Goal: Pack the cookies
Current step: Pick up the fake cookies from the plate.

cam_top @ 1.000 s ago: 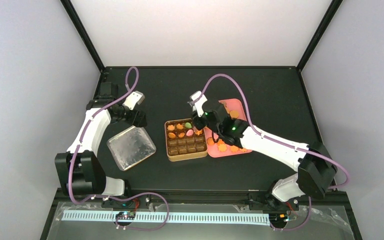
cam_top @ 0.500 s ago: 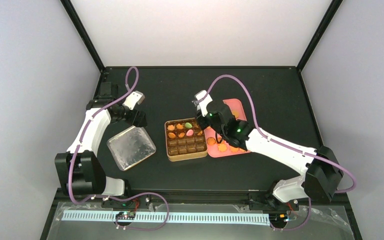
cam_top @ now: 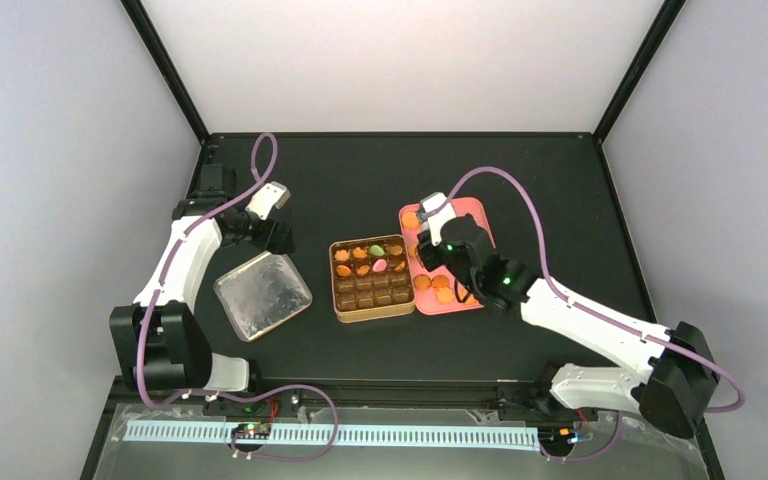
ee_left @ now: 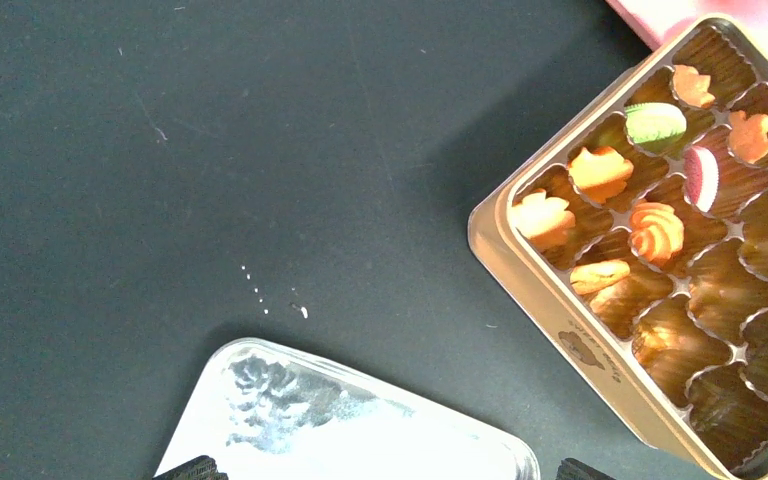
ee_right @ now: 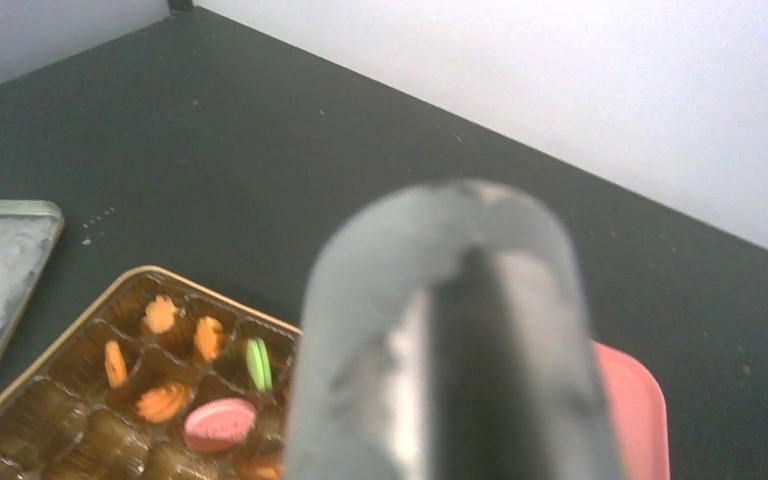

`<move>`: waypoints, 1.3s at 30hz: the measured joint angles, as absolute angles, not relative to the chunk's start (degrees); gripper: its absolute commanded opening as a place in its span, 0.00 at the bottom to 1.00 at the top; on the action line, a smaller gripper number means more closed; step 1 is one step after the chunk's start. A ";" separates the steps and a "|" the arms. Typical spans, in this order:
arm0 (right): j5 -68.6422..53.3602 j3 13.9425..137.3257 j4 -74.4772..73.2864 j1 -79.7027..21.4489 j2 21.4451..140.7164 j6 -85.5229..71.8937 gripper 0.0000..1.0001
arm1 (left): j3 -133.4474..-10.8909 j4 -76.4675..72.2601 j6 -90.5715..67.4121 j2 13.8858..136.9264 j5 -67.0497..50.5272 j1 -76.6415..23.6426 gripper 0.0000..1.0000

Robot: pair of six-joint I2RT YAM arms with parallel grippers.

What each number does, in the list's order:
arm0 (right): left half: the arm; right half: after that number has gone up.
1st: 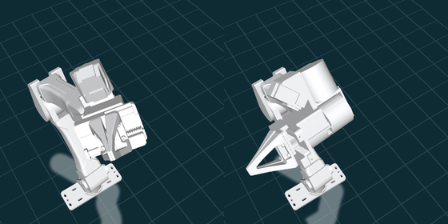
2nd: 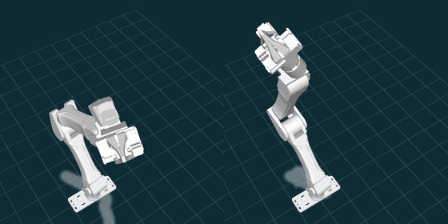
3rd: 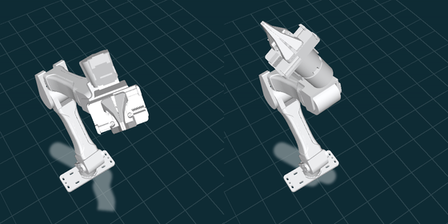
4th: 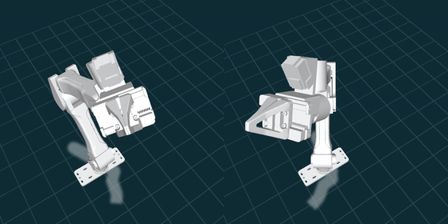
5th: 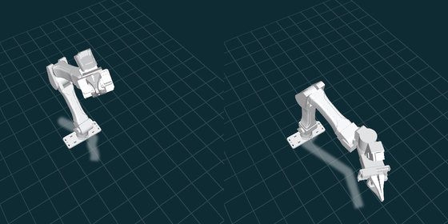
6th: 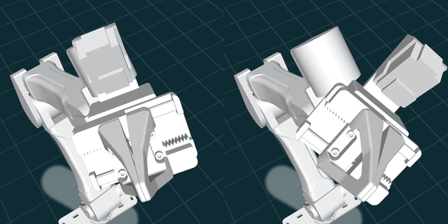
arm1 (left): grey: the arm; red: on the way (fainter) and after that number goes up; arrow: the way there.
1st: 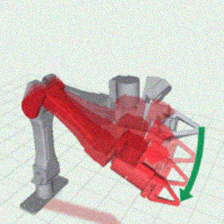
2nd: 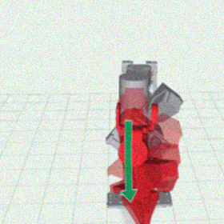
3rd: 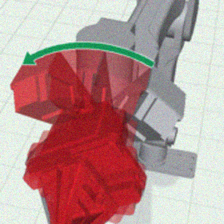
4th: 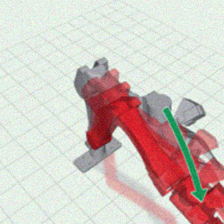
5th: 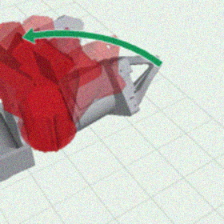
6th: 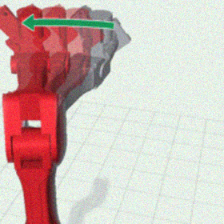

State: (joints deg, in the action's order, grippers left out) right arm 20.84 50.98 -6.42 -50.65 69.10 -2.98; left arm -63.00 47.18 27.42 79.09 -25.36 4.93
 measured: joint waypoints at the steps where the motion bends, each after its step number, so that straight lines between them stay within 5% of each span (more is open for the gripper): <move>1: 20.91 49.56 -6.46 -50.35 67.94 -3.38 0.33 | -63.00 47.18 27.51 79.09 -25.63 4.93 0.88; 27: 20.40 36.93 -7.49 -48.97 61.63 -10.63 0.36 | -62.76 48.12 29.98 80.38 -27.29 4.93 0.86; 36: 20.23 35.11 -8.45 -48.82 58.33 -12.78 0.28 | -62.74 48.14 30.04 81.65 -27.57 4.93 0.86; 39: 20.23 35.11 -9.43 -48.82 58.02 -13.08 0.35 | -62.74 48.14 30.04 81.80 -27.68 4.93 0.86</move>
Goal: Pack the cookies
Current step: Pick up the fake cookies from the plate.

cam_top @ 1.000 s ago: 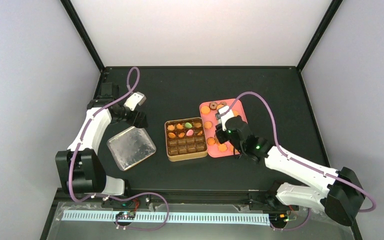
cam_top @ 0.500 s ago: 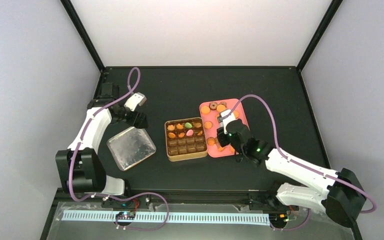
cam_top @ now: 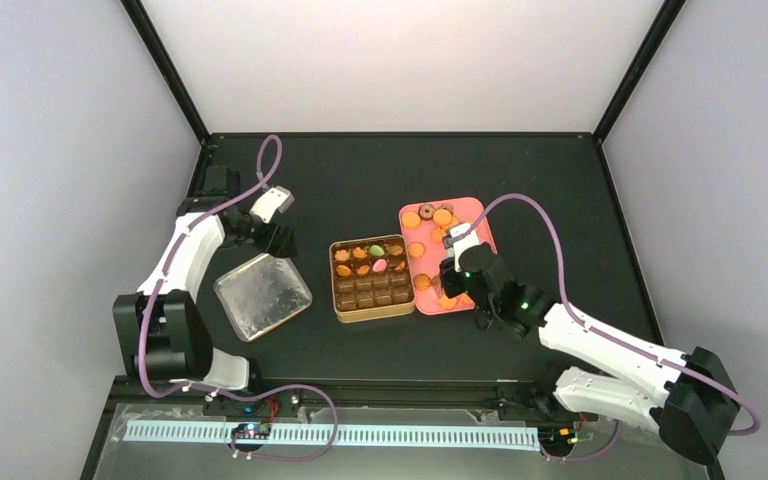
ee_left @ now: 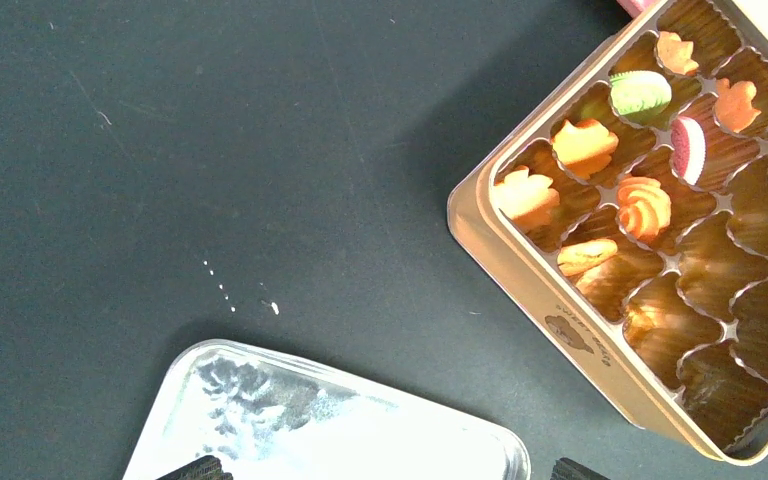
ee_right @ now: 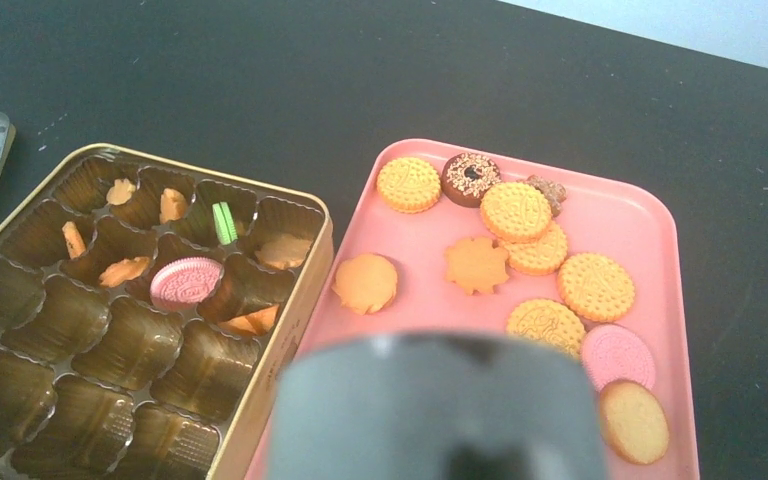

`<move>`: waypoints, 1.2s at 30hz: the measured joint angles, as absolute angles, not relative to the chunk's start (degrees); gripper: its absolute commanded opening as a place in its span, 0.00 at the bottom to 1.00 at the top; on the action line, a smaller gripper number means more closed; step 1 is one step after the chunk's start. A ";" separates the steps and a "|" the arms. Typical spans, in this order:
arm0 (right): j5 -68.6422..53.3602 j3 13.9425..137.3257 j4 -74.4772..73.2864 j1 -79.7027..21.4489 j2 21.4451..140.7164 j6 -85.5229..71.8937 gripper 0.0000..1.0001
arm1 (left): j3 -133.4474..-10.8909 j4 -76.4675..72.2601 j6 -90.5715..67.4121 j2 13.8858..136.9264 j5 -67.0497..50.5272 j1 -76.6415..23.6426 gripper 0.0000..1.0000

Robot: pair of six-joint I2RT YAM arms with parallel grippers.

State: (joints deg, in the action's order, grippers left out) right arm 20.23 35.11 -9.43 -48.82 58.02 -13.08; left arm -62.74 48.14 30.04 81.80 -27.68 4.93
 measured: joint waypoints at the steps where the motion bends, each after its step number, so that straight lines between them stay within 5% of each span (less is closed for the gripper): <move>1: 20.25 35.14 -9.52 -48.82 58.02 -13.21 0.37 | -62.74 48.14 30.04 81.80 -27.70 4.93 0.86; 9: 20.01 35.16 -11.84 -48.82 57.14 -13.89 0.42 | -62.76 48.18 30.06 81.82 -27.73 4.93 0.86; 23: 19.31 35.81 -15.25 -48.82 54.89 -14.61 0.25 | -62.76 48.25 30.06 81.89 -27.73 4.93 0.86; 36: 14.74 53.19 -14.24 -50.11 58.28 -11.90 0.25 | -62.76 48.27 30.06 81.89 -27.68 4.93 0.86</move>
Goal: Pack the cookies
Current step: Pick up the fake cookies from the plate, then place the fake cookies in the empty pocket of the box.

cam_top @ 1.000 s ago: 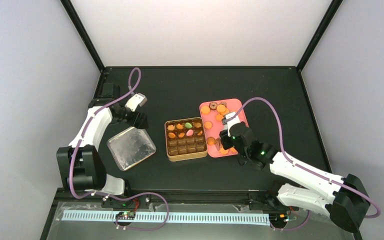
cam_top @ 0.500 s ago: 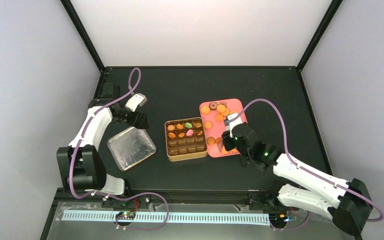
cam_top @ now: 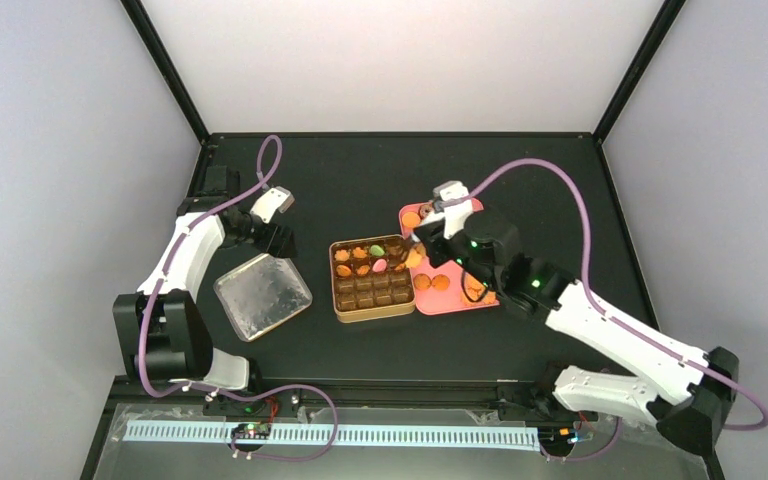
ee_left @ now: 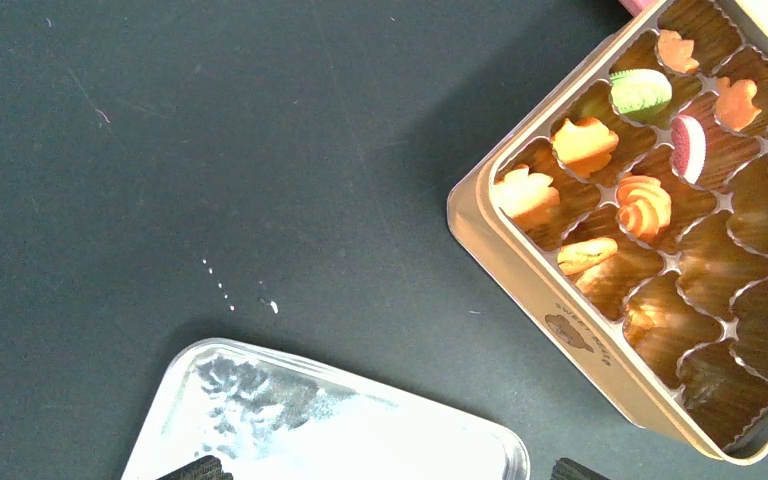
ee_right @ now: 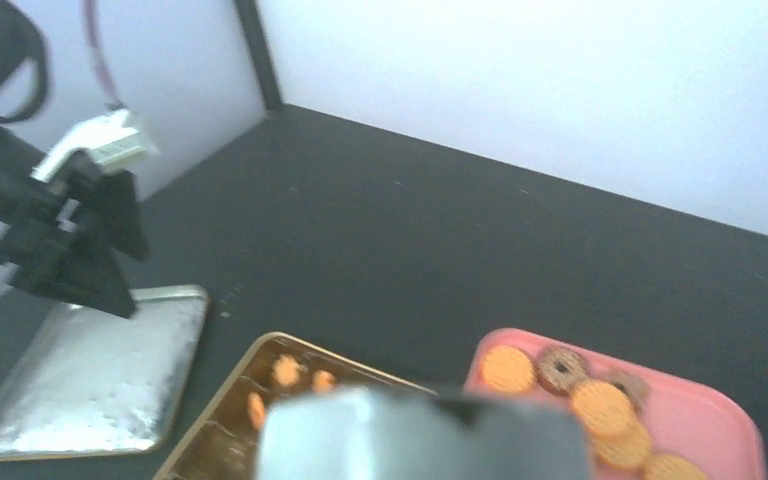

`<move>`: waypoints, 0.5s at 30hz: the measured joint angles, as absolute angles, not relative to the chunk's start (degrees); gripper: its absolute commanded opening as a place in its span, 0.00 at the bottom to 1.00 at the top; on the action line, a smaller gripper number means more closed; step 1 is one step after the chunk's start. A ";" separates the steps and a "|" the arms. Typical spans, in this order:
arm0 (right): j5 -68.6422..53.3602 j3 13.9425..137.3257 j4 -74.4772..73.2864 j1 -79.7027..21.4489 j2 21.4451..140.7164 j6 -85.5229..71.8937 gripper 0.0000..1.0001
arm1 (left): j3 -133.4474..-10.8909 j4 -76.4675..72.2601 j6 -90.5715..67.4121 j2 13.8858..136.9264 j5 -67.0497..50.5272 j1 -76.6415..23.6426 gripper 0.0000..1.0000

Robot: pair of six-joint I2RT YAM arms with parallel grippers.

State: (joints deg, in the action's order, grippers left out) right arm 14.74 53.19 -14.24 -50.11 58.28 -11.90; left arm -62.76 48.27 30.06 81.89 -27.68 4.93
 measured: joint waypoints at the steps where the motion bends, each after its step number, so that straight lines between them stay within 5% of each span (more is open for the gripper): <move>1: 14.04 54.52 -13.50 -50.81 59.77 -11.77 0.25 | -62.76 48.27 30.06 81.87 -27.68 4.93 0.86; 15: 5.37 67.94 -4.56 -61.10 86.56 -9.47 0.25 | -62.76 48.77 30.06 81.87 -27.51 4.93 0.85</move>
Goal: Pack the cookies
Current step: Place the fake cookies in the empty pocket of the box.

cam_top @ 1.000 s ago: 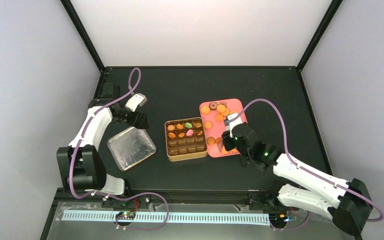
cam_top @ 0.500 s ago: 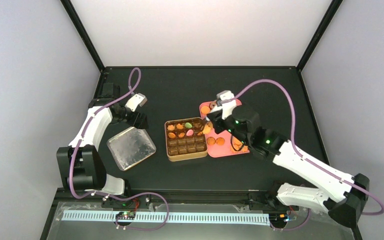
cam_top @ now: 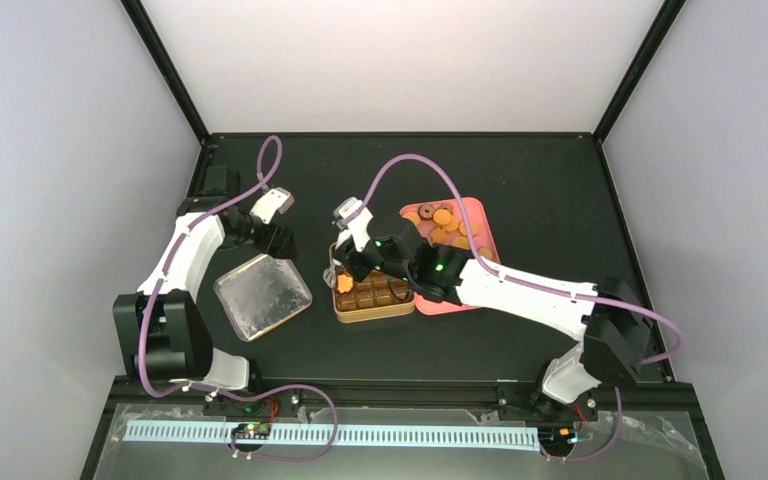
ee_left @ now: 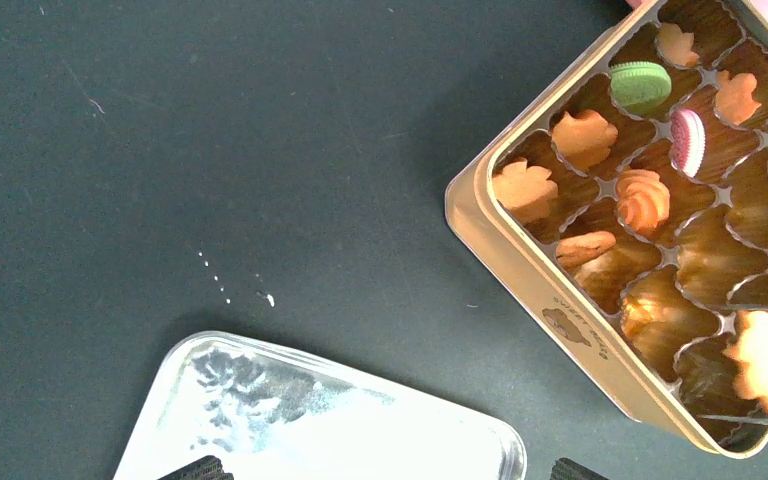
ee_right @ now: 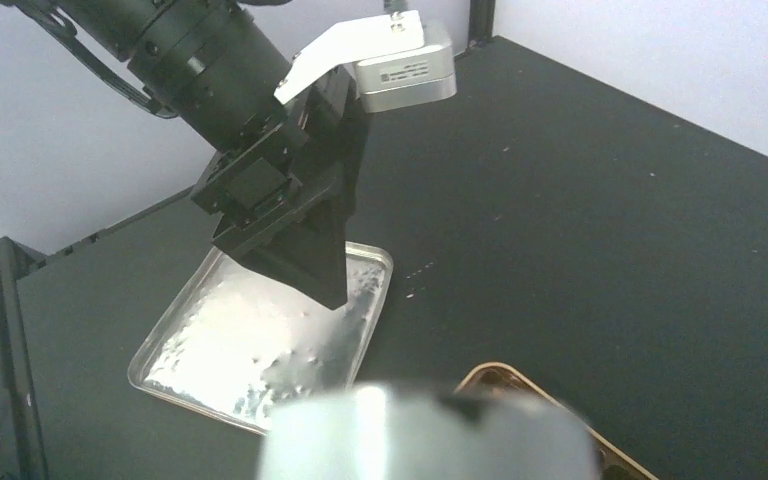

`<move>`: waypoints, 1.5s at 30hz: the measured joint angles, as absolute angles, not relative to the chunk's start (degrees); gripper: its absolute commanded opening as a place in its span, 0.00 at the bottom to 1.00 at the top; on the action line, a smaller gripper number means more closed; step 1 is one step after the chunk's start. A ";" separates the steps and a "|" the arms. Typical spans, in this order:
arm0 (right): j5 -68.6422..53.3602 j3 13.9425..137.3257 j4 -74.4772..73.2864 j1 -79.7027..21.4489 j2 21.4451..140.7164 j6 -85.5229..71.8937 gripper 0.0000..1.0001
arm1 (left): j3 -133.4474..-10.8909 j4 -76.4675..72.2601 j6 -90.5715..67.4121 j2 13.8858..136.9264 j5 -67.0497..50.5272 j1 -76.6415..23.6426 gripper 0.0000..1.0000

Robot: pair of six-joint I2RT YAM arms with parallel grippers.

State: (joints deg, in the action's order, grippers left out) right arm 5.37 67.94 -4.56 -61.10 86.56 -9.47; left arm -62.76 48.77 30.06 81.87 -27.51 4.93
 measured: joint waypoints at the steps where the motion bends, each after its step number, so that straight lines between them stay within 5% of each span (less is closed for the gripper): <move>1: 5.06 68.45 -4.21 -61.25 87.66 -9.28 0.25 | -62.76 48.84 30.06 81.87 -27.51 4.93 0.85; 24: 4.64 69.52 -1.63 -61.32 92.68 -7.77 0.39 | -62.76 49.67 30.50 81.87 -27.51 4.93 0.85; 45: 9.02 66.94 -2.98 -58.94 85.21 -6.52 0.38 | -62.76 49.69 30.48 81.87 -27.53 4.93 0.85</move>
State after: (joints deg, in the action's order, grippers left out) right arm 9.02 66.94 -2.98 -58.94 85.21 -6.52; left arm -62.76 49.69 30.48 81.87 -27.53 4.93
